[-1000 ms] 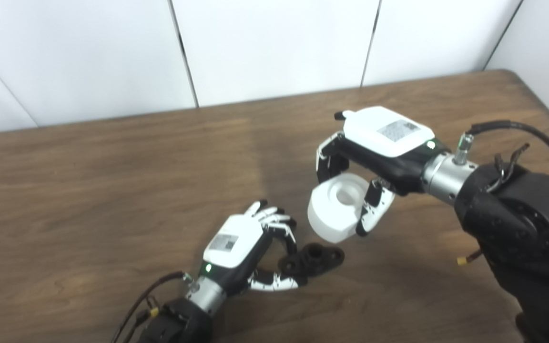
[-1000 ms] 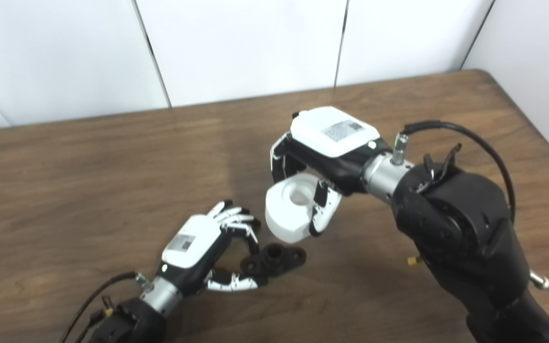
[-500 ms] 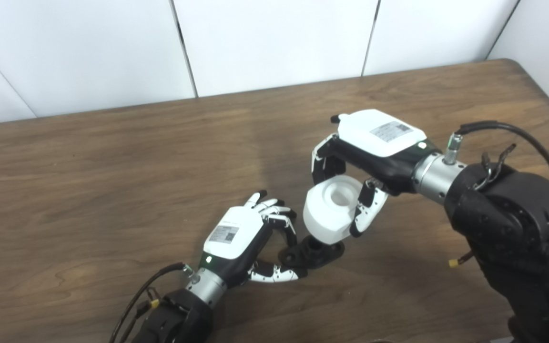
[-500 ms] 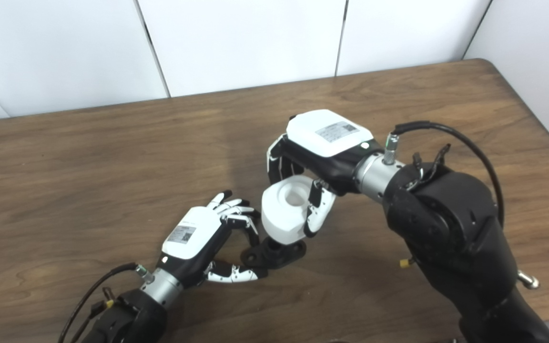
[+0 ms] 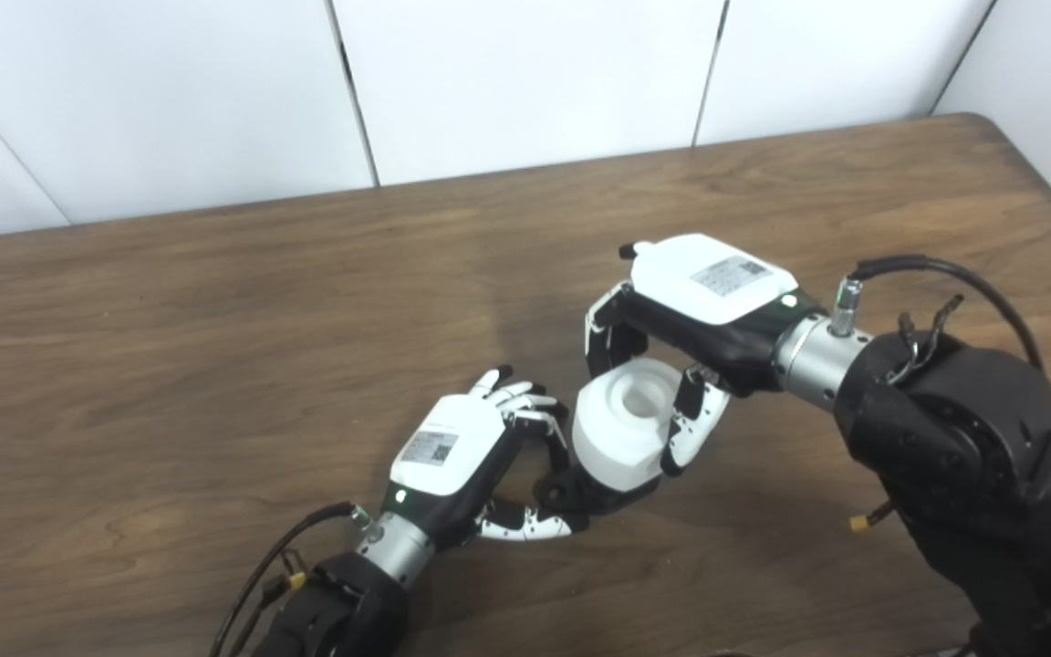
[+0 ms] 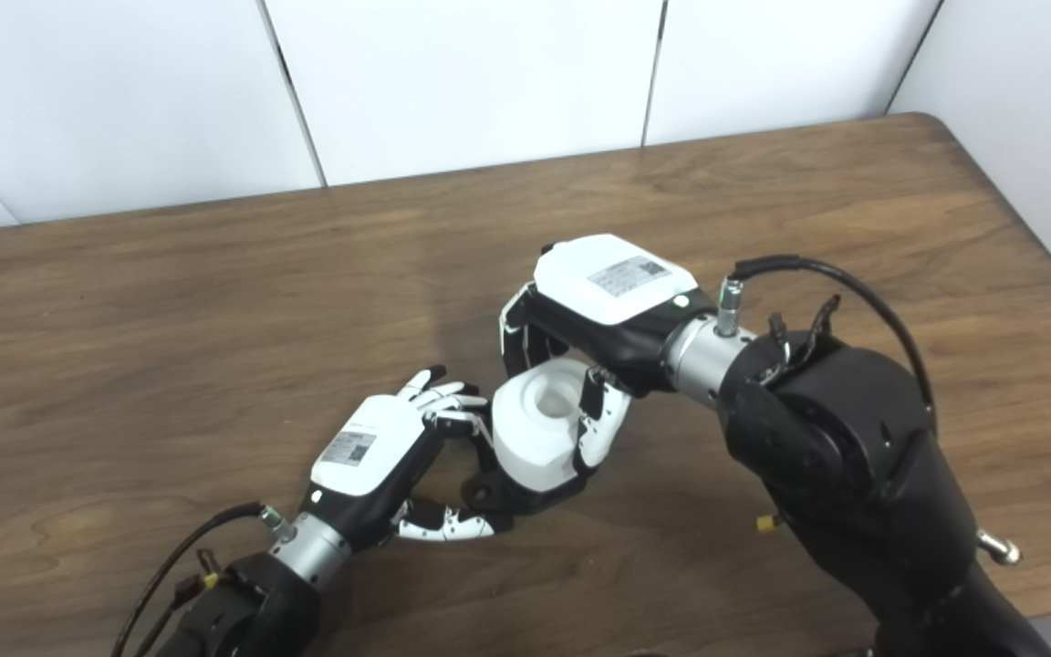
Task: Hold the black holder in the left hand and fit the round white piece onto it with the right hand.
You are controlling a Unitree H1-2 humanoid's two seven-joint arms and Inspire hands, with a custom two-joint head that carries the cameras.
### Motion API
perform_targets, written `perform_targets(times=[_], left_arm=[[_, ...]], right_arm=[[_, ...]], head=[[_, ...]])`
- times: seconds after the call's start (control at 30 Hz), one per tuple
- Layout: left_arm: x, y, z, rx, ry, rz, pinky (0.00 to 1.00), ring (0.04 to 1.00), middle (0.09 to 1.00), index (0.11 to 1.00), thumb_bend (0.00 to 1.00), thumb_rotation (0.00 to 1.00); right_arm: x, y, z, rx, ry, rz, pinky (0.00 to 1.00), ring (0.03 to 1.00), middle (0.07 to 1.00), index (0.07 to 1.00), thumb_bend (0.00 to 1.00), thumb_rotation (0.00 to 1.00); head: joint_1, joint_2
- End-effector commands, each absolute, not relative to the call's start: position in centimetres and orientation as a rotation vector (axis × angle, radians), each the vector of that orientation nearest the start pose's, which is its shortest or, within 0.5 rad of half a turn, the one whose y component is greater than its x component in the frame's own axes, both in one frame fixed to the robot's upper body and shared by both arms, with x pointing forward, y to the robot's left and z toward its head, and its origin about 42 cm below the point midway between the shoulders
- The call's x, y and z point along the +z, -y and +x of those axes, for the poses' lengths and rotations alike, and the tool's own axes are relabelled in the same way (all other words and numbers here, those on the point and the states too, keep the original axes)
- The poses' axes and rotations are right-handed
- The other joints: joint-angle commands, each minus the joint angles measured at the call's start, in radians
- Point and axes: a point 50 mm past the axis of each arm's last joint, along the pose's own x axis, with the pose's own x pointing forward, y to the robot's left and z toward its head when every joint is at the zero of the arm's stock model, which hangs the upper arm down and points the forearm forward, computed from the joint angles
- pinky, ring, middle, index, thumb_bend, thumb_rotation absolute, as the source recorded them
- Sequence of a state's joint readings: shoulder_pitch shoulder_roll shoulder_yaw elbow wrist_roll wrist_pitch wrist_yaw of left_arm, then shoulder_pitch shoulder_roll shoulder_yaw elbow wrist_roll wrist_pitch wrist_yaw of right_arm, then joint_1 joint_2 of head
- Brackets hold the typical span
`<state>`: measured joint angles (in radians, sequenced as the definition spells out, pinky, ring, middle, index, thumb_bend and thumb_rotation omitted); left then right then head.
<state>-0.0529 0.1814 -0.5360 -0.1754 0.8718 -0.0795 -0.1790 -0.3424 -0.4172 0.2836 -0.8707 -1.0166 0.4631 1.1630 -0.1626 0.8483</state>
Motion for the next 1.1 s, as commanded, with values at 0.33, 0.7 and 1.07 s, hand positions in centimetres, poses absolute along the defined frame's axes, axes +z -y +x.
perform_targets(times=[0.33, 0.7, 1.07], left_arm=[[13.38, -10.34, 25.17, -0.688, 0.394, 1.057, 0.99, 0.88, 0.789, 0.484, 0.52, 0.06], [13.57, -10.19, 25.16, -0.691, 0.391, 1.065, 1.0, 0.884, 0.794, 0.484, 0.52, 0.06], [13.58, -10.03, 25.1, -0.688, 0.398, 1.061, 0.98, 0.877, 0.789, 0.484, 0.52, 0.06]], right_arm=[[31.69, 20.03, 24.6, 0.636, 0.113, -1.414, 1.0, 0.596, 0.441, 0.52, 0.53, 0.0], [31.76, 19.82, 24.41, 0.625, 0.125, -1.408, 1.0, 0.606, 0.443, 0.522, 0.53, 0.0], [31.77, 19.56, 24.52, 0.622, 0.137, -1.419, 1.0, 0.614, 0.446, 0.518, 0.53, 0.0]], head=[[0.003, 0.009], [0.004, 0.016], [0.006, 0.016]])
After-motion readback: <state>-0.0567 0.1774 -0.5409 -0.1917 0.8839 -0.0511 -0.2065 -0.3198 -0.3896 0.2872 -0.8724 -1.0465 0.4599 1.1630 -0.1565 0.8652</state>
